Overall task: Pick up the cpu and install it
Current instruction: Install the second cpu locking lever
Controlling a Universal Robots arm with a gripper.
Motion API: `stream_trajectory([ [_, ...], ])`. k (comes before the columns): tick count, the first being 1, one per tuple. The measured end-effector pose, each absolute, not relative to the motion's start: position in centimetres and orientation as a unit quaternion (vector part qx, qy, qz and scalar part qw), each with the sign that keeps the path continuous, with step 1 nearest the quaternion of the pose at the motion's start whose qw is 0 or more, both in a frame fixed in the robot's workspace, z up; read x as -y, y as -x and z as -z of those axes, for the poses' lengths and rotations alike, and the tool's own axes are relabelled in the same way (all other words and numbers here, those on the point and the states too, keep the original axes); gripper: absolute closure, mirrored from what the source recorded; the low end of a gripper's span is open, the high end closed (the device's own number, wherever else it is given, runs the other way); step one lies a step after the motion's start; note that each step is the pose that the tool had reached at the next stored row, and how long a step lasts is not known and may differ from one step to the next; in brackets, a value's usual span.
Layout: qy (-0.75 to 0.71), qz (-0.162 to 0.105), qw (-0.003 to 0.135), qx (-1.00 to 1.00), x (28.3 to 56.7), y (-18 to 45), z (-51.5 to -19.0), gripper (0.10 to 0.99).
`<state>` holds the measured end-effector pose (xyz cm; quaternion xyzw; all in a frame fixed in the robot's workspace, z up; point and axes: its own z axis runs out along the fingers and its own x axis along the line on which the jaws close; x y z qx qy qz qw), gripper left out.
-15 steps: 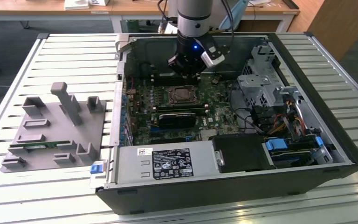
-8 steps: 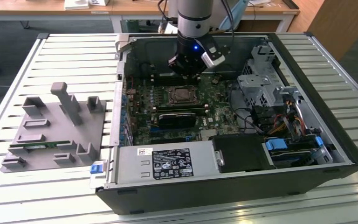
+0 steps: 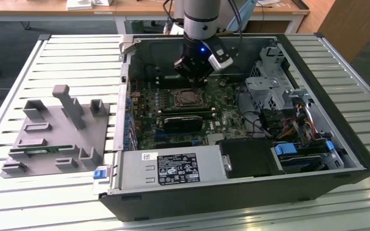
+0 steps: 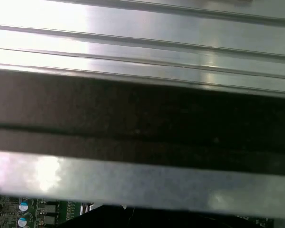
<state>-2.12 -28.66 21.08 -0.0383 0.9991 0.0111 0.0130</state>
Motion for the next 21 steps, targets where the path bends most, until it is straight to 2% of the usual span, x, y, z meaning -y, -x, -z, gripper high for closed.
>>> stream_trajectory([
  [21,0.038,-0.011,0.013,-0.999,29.0,2.1,-23.1,0.98],
])
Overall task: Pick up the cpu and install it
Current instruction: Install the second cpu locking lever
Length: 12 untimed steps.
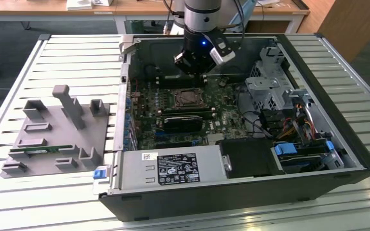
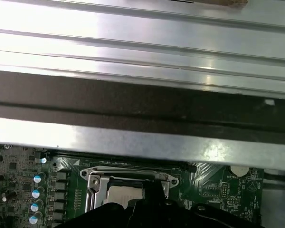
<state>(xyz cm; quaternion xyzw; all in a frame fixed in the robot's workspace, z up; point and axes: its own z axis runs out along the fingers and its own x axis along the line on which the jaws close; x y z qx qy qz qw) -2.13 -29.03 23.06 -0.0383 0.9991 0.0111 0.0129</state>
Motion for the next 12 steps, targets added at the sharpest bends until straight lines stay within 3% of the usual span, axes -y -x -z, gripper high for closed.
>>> stream_trajectory([
  [12,0.038,-0.011,0.013,-0.999,30.4,2.1,-23.0,0.98],
])
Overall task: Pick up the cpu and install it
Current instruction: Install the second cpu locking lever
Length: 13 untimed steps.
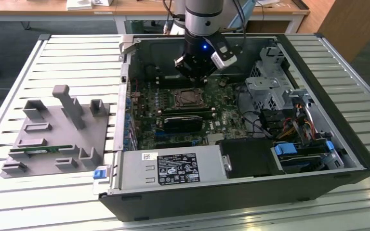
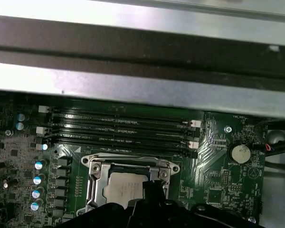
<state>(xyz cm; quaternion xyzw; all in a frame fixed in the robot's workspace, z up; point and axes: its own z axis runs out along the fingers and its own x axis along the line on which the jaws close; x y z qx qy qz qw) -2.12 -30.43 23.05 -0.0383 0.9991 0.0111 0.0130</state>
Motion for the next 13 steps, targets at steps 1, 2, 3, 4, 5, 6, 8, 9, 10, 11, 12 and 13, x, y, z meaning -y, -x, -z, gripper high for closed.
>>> stream_trajectory([
  [1,0.038,-0.011,0.013,-0.999,30.5,2.1,-23.1,0.98],
  [2,0.038,-0.011,0.013,-0.999,30.6,2.1,-23.1,0.98],
  [3,0.038,-0.011,0.013,-0.999,30.7,2.1,-23.1,0.98],
  [4,0.038,-0.011,0.013,-0.999,30.9,2.1,-23.0,0.98],
  [5,0.038,-0.011,0.013,-0.999,31.0,2.1,-23.0,0.98],
  [6,0.038,-0.011,0.013,-0.999,31.1,2.1,-23.0,0.98],
  [8,0.038,-0.011,0.013,-0.999,31.4,2.1,-23.1,0.98],
  [9,0.038,-0.011,0.013,-0.999,31.5,2.1,-23.0,0.98],
  [10,0.038,-0.011,0.013,-0.999,31.6,2.1,-23.1,0.98],
  [11,0.038,-0.011,0.013,-0.999,31.7,2.1,-23.0,0.98],
  [12,0.038,-0.011,0.013,-0.999,31.8,2.1,-23.0,0.98],
  [13,0.038,-0.011,0.013,-0.999,31.8,2.1,-23.0,0.98],
])
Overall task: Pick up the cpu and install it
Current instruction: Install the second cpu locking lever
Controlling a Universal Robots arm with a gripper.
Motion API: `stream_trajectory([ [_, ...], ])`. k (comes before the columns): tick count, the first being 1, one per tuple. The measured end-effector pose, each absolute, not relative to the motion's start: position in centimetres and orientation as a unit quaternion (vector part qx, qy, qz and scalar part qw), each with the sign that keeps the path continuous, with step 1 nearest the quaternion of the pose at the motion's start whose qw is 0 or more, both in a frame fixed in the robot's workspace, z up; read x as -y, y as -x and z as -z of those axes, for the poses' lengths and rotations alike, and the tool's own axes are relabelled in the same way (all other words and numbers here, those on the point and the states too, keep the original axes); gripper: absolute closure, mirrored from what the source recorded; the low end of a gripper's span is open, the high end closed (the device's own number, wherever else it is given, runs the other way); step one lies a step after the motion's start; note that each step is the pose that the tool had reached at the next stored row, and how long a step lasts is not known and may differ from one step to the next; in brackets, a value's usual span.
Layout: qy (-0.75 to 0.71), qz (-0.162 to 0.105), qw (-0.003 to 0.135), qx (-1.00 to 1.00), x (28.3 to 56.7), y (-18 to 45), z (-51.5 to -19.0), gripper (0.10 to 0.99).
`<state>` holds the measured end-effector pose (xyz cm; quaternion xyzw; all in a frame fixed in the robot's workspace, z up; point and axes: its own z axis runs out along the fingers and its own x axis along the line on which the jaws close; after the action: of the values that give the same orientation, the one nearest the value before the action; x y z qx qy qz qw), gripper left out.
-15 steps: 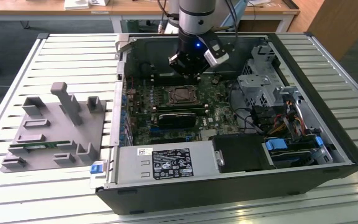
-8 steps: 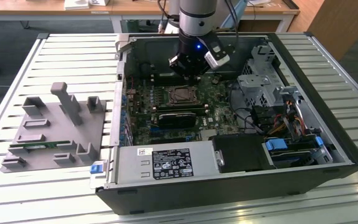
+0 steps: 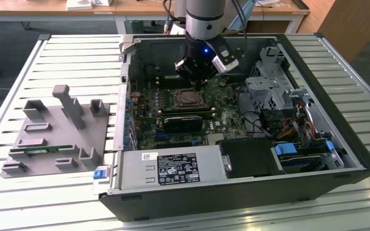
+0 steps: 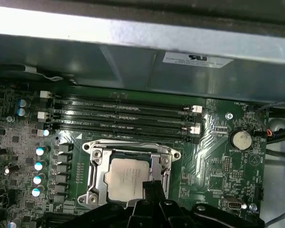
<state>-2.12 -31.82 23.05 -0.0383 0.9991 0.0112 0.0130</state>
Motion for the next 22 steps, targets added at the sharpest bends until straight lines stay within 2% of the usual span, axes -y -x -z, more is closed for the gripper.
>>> stream_trajectory([
  [10,0.038,-0.01,0.013,-0.999,32.0,2.1,-23.9,0.98],
  [22,0.037,-0.01,0.012,-0.999,34.6,2.1,-23.8,0.98],
])
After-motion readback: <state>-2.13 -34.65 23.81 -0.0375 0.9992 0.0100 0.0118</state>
